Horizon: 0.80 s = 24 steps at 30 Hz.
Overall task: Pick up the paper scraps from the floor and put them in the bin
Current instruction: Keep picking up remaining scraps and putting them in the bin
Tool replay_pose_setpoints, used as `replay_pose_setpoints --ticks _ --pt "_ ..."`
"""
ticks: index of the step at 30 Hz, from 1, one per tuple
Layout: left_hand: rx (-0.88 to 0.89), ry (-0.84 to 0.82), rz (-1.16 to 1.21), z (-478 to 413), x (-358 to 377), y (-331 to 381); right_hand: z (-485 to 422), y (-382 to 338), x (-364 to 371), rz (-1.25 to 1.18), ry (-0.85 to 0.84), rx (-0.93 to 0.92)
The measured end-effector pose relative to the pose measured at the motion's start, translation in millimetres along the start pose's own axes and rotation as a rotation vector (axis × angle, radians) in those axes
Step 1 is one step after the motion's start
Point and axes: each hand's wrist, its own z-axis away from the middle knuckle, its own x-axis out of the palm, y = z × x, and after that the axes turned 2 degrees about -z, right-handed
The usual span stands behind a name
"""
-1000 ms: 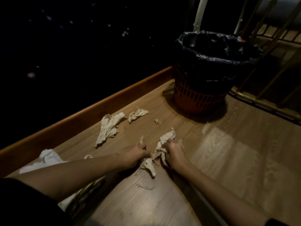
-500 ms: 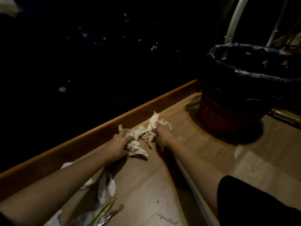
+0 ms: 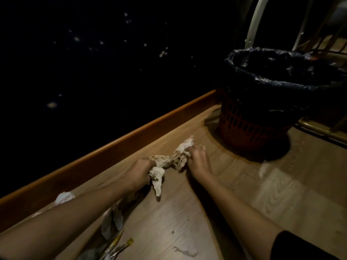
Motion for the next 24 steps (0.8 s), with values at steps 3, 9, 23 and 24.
replay_pose_setpoints --ticks 3,9,23,24 --pt "0.037 0.027 0.026 -2 0 10 -11 32 -7 0.126 -0.067 0.051" --pt "0.145 -0.101 -0.093 -2 20 23 53 46 9 0.124 -0.066 -0.035" --pt "0.249 0.236 -0.017 -32 -100 114 28 2 -143 -0.1 0.196 -0.168" --pt "0.288 0.297 -0.016 -41 -123 132 18 -7 -169 -0.104 0.239 -0.199"
